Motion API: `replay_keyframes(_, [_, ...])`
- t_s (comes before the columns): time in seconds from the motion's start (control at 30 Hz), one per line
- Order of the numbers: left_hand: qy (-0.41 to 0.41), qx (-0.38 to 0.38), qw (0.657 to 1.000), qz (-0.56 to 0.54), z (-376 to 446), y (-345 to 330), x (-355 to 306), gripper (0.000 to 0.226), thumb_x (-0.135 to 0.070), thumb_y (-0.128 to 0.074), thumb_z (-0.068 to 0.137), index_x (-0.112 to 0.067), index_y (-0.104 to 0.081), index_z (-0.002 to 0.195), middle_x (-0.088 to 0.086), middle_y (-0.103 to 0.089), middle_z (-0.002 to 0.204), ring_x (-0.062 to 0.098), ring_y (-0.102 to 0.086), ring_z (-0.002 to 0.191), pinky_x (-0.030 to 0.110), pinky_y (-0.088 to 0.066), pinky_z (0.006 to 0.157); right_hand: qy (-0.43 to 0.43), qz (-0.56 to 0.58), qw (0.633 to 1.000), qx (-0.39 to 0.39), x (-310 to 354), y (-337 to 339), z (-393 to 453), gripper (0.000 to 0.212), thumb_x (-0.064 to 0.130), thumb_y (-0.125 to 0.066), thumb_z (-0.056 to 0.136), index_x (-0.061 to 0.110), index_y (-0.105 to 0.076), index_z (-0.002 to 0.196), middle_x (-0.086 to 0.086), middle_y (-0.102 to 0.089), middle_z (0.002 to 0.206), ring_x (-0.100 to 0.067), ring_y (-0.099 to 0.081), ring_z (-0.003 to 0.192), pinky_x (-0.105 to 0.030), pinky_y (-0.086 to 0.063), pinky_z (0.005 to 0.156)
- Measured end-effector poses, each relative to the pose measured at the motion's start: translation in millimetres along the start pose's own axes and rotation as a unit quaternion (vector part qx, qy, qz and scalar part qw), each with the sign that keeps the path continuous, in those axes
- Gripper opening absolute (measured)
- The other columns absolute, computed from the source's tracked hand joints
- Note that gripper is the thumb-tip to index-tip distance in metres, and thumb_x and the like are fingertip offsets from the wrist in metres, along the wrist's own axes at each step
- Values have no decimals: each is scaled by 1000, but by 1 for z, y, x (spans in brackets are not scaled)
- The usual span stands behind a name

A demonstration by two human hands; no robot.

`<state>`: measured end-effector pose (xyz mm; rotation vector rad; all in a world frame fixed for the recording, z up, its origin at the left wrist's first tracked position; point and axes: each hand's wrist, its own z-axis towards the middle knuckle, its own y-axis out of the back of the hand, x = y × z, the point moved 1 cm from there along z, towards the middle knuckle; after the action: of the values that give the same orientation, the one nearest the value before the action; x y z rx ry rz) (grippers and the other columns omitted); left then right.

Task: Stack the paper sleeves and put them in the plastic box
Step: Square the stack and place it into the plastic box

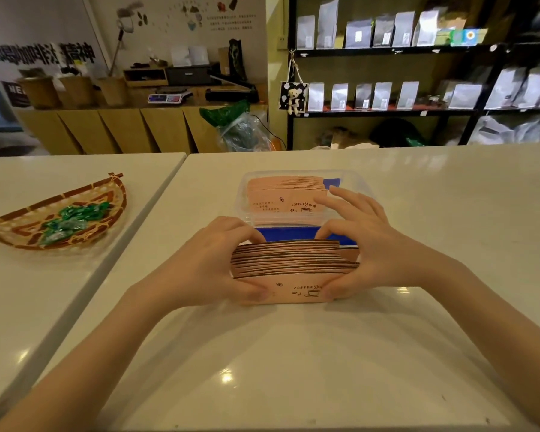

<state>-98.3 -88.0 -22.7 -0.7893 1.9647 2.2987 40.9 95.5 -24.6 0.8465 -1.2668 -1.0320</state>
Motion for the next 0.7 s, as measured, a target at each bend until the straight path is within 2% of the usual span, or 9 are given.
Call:
replay_keyframes(0.07, [18, 0, 1000, -5, -4, -1, 4, 54, -51, -72, 61, -47, -38, 102, -33, -37, 96, -8, -37, 95, 3, -29, 73, 8, -1, 1000, 1, -4, 0, -2, 57, 62, -70, 54, 45, -46, 102, 27, -7, 138, 27, 27, 112, -1, 24, 91])
replay_keyframes(0.13, [39, 12, 999, -15, -6, -2, 9, 55, -52, -72, 60, -47, -37, 101, -34, -37, 93, -10, -38, 95, 5, -29, 73, 7, 1, 1000, 1, -6, -1, -3, 59, 63, -70, 53, 44, -49, 105, 29, -5, 137, 25, 27, 115, -4, 23, 94])
replay_keyframes(0.23, [79, 26, 995, -52, -7, -6, 14, 55, -52, -72, 59, -44, -37, 101, -30, -40, 94, 0, -43, 92, 10, -32, 75, -7, 4, 1000, 4, -9, -2, -6, 60, 66, -66, 51, 48, -48, 105, 27, -5, 144, 18, 23, 123, -20, 18, 106])
replay_keyframes(0.33, [92, 35, 990, -99, -8, -9, 16, 51, -48, -73, 62, -45, -38, 98, -32, -41, 93, -7, -44, 89, 6, -32, 71, -15, 11, 1000, -2, -12, -5, -10, 55, 71, -63, 48, 56, -44, 98, 20, -5, 150, 4, 18, 134, -33, 10, 112])
replay_keyframes(0.4, [80, 37, 987, -130, -12, -11, 16, 47, -44, -72, 65, -47, -39, 97, -31, -44, 97, -11, -45, 91, 4, -37, 68, -14, 21, 1000, -12, -16, -8, -13, 52, 72, -61, 47, 58, -43, 94, 23, -3, 148, 2, 18, 136, -32, 9, 112])
replay_keyframes(0.53, [40, 10, 977, -210, -20, -16, 12, 43, -29, -73, 70, -47, -45, 97, -33, -57, 95, -24, -42, 97, -2, -39, 73, -21, 37, 998, -56, -22, -16, -17, 60, 73, -63, 49, 45, -52, 100, 28, -1, 145, 6, 18, 134, -31, 8, 111])
replay_keyframes(0.63, [20, 7, 964, -265, -21, -21, 2, 48, -26, -71, 73, -60, -47, 97, -49, -48, 101, -17, -46, 104, 4, -44, 77, -25, 44, 995, -80, -18, -23, -17, 62, 75, -57, 54, 47, -46, 108, 23, -2, 148, 4, 17, 135, -31, 13, 113])
replay_keyframes(0.7, [20, -10, 961, -274, -21, -29, -2, 54, -35, -70, 71, -73, -39, 95, -44, -48, 107, -7, -48, 109, 13, -45, 88, -29, 43, 993, -102, -13, -30, -14, 70, 78, -52, 56, 50, -35, 118, 18, -3, 150, 3, 18, 136, -24, 19, 110])
